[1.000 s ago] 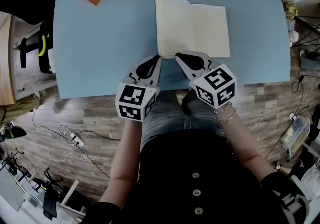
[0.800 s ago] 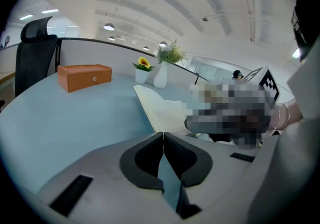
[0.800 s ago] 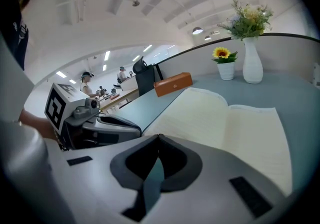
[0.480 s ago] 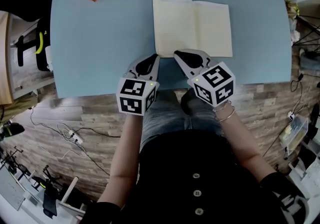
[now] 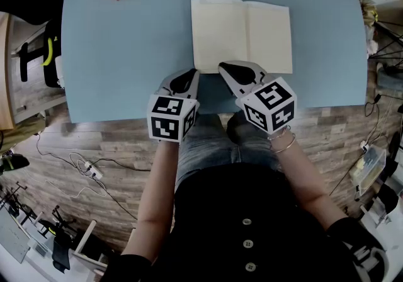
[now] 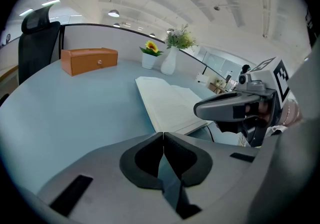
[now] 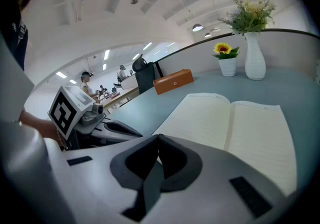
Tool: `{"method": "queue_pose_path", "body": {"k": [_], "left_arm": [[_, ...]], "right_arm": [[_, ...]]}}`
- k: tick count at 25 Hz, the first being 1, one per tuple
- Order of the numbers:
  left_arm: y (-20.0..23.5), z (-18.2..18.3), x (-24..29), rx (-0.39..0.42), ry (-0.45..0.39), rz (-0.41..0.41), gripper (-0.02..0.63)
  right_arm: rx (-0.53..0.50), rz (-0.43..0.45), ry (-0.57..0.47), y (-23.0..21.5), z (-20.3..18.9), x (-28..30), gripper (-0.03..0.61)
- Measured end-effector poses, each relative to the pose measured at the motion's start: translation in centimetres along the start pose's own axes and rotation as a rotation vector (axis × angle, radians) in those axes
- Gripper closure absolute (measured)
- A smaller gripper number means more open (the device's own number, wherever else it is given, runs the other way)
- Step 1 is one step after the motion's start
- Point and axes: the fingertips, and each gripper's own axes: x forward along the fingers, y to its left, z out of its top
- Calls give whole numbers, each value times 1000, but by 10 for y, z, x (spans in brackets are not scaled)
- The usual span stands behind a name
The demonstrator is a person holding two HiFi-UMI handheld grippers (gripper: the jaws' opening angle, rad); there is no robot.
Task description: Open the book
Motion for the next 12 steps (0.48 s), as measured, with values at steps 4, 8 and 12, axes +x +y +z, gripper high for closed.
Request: {"method": "queue_pose_path", "body": {"k": [4, 8, 12], "left_arm": [[4, -2, 2, 5, 31, 11, 600], [5, -5, 4, 6, 54, 21, 600], [6, -8, 7, 12, 78, 32, 598]], "right_arm": [[1, -2, -1, -1, 2, 2, 575], [3, -4, 1, -2, 1, 1, 575], [4, -6, 1, -2, -1, -1, 575]]}}
